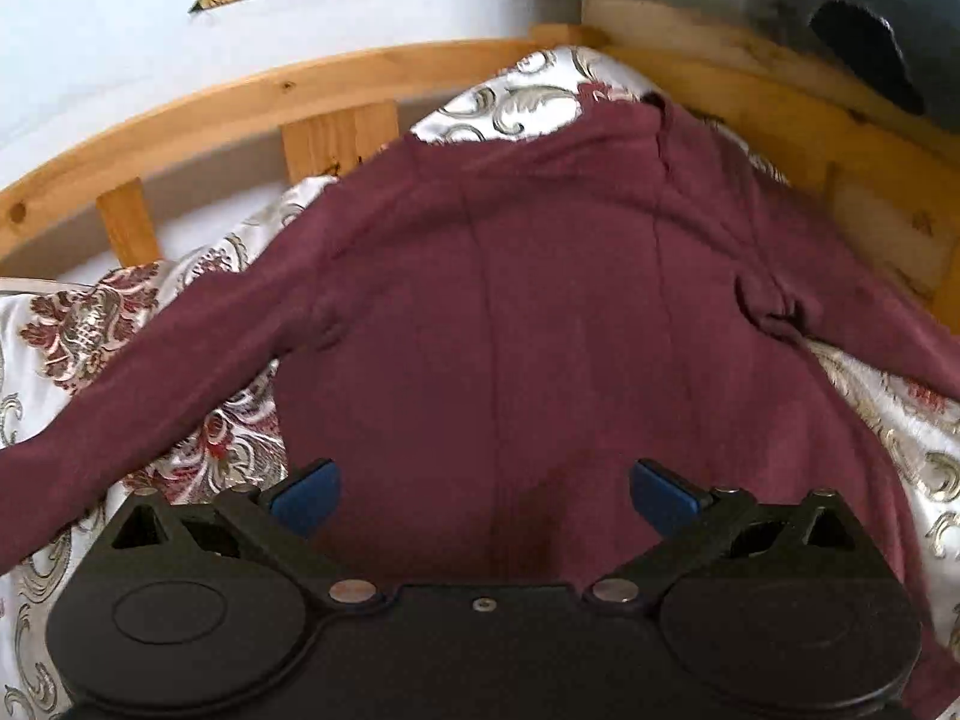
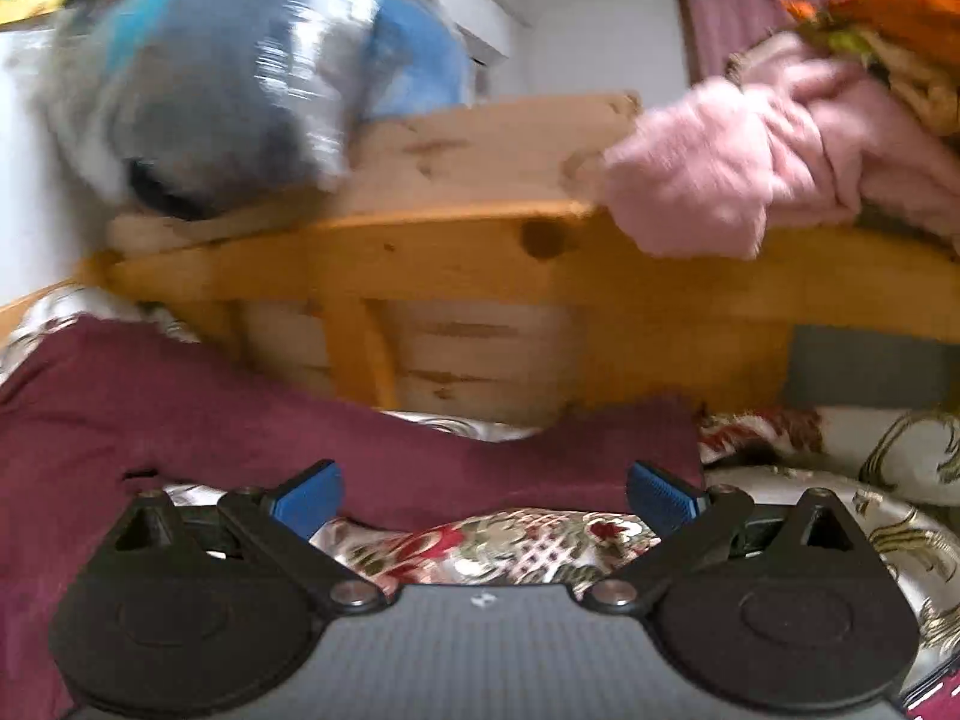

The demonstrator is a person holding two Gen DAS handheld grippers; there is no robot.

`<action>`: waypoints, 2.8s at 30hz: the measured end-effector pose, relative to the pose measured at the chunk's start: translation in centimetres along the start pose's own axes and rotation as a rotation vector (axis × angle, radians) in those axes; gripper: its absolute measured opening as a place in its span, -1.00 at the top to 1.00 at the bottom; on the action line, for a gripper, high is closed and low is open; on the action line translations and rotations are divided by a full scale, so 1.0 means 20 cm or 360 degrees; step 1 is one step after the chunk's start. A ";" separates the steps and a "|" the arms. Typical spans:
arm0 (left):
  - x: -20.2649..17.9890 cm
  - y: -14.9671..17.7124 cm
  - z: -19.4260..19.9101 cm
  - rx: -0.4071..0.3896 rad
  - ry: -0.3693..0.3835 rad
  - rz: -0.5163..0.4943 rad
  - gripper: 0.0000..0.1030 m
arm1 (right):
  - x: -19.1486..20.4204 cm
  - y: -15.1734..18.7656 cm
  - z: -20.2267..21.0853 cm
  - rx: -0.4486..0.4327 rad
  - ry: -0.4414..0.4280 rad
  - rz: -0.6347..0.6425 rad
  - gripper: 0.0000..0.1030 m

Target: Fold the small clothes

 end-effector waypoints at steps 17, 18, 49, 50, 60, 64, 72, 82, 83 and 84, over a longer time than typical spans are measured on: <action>0.07 0.22 0.13 0.0073 -0.0064 0.0007 -0.99 | -0.33 -0.01 -0.19 0.0120 0.0228 -0.0097 -0.48; 0.07 0.22 0.13 0.0074 -0.0066 0.0004 -0.99 | -0.33 0.01 -0.20 0.0133 0.0229 -0.0100 -0.39; 0.37 0.13 0.12 0.0059 -0.0210 0.0204 -0.99 | 1.08 -0.17 0.43 -0.0451 -0.1002 0.0680 0.81; 0.40 0.13 0.12 0.0065 -0.0227 0.0227 -0.99 | 1.14 -0.14 0.46 -0.0428 -0.1072 0.0698 0.81; 0.63 0.16 0.14 0.0111 -0.0343 0.0346 -0.99 | 1.47 0.34 0.66 -0.0174 -0.1482 0.0998 0.80; 0.64 0.16 0.14 0.0120 -0.0317 0.0421 -0.99 | 1.45 0.44 0.65 -0.0017 -0.1553 0.0990 0.71; 0.60 0.06 0.11 0.0055 -0.0276 0.0475 -0.99 | 1.34 0.51 0.60 0.0337 -0.1727 0.0916 -0.62; 0.35 0.14 -0.05 0.0141 -0.0074 0.0432 -0.99 | 0.96 0.31 0.09 0.0135 -0.1074 0.0716 -0.97; 0.33 0.16 -0.07 0.0159 -0.0069 0.0417 -0.99 | 0.93 0.32 0.03 0.0125 -0.0996 0.0737 -0.97; 0.31 0.18 -0.09 0.0183 -0.0093 0.0388 -0.99 | 0.92 0.33 -0.01 0.0124 -0.0948 0.0748 -0.97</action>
Point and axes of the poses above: each gripper's, at about its wrist camera, not at the fingertips, and z roughly against the way its jaws point, x to its left, y to its underside, the point moved 9 cm from there along -z, roughly the way its jaws point, and after that the axes turned 3 degrees about z, right-handed, at the moved point
